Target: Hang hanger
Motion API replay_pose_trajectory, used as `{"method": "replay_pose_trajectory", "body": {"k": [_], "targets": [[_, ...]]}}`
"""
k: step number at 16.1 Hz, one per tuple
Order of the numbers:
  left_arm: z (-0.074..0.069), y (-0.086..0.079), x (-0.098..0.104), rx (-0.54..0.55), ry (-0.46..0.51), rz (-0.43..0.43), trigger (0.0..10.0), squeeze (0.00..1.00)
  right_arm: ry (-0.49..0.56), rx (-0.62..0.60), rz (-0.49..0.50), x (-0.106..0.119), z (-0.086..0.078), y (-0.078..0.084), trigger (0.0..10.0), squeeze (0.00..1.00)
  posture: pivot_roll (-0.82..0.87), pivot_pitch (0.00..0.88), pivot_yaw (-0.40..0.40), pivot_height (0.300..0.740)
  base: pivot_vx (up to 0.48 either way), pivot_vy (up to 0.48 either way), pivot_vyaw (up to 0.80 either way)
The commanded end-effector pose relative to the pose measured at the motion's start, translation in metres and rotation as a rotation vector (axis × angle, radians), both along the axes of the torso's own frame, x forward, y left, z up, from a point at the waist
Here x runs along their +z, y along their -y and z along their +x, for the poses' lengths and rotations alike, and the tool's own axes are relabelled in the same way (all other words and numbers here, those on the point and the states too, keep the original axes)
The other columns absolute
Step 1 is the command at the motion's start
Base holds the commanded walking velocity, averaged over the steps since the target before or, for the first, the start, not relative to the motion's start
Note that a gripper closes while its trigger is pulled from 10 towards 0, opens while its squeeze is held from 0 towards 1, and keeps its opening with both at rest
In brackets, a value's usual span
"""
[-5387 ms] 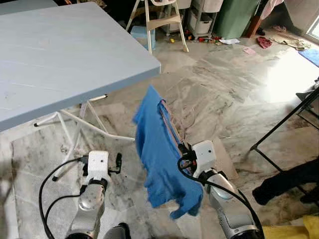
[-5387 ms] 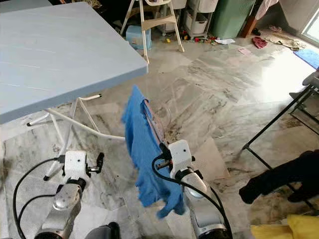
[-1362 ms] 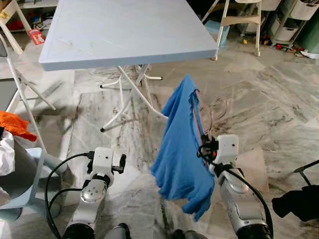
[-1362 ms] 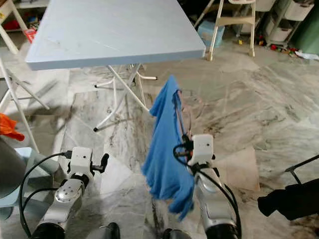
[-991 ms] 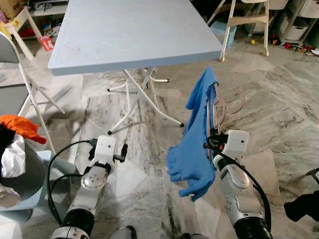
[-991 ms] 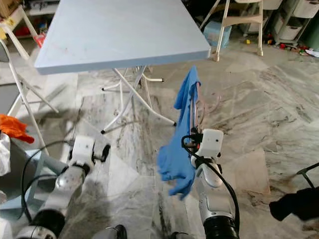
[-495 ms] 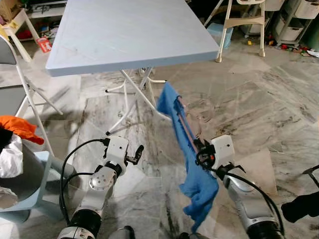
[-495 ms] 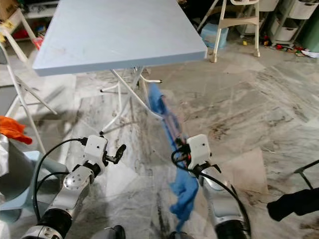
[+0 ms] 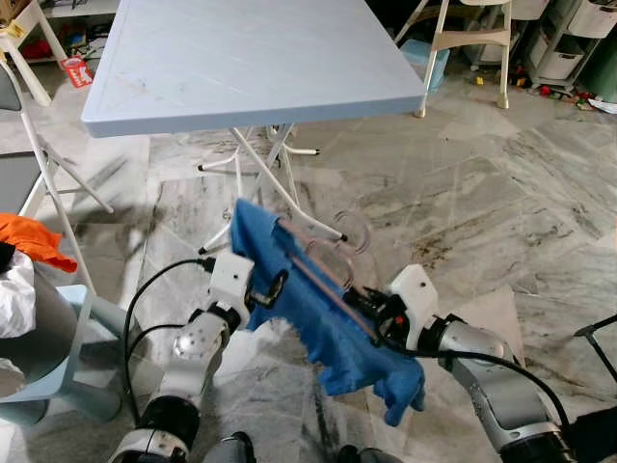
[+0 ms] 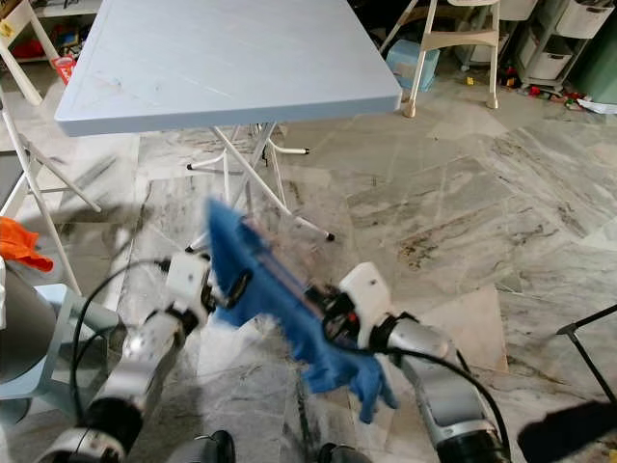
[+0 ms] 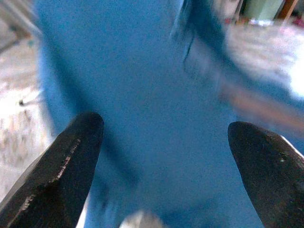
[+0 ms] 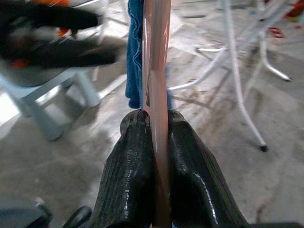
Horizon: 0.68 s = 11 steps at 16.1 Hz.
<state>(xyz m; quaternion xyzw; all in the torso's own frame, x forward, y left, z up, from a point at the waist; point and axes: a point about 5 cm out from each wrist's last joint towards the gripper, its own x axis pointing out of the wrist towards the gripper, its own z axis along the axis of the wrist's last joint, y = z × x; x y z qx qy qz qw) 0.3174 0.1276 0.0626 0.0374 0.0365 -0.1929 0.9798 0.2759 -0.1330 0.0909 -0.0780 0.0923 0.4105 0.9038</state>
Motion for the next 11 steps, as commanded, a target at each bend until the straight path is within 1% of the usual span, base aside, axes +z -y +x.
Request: {"method": "replay_pose_trajectory", "body": {"k": [1,2,4,5,7,8,9,11], "targets": [[0.0009,0.002,0.0024,0.008,0.009,-0.026,10.0,0.96,0.012,0.023,0.004,0.005,-0.0026,-0.0016,10.0,0.0,-0.03,0.167,-0.037,0.74,0.0,0.0,0.0],[0.0032,0.0063,0.0065,0.001,0.018,-0.05,10.0,0.0,0.0,0.033,0.013,0.0066,-0.0045,-0.004,10.0,0.0,-0.03,0.164,-0.038,0.74,0.0,0.0,0.0],[0.0051,0.0104,0.0082,-0.001,0.024,-0.068,10.0,0.0,-0.013,0.063,0.009,0.0074,-0.0092,-0.008,10.0,0.0,-0.04,0.159,-0.034,0.74,0.0,0.0,0.0],[0.0055,0.0103,0.0081,0.006,0.023,-0.079,10.0,1.0,-0.016,0.068,0.007,0.0074,-0.0103,-0.0084,10.0,0.0,-0.04,0.158,-0.033,0.74,0.0,0.0,0.0],[0.0061,0.0094,0.007,0.014,0.013,-0.087,10.0,1.0,-0.014,0.071,0.002,0.0078,-0.0111,-0.0084,10.0,0.0,-0.04,0.156,-0.032,0.74,0.0,0.0,0.0],[0.0056,0.0086,0.0064,0.015,0.01,-0.095,0.0,0.22,-0.015,0.066,-0.001,0.0086,-0.011,-0.0085,10.0,0.0,-0.05,0.156,-0.032,0.74,0.0,0.0,0.0],[0.0051,0.0053,0.0039,0.033,0.001,-0.091,0.0,0.0,-0.013,0.062,-0.002,0.0092,-0.0109,-0.0096,10.0,0.0,-0.05,0.157,-0.029,0.74,0.0,0.0,0.0],[0.0046,0.0022,0.001,0.051,-0.01,-0.081,0.0,0.0,-0.01,0.061,0.001,0.0105,-0.0112,-0.0113,10.0,0.0,-0.05,0.157,-0.031,0.74,0.0,0.0,0.0]]}}
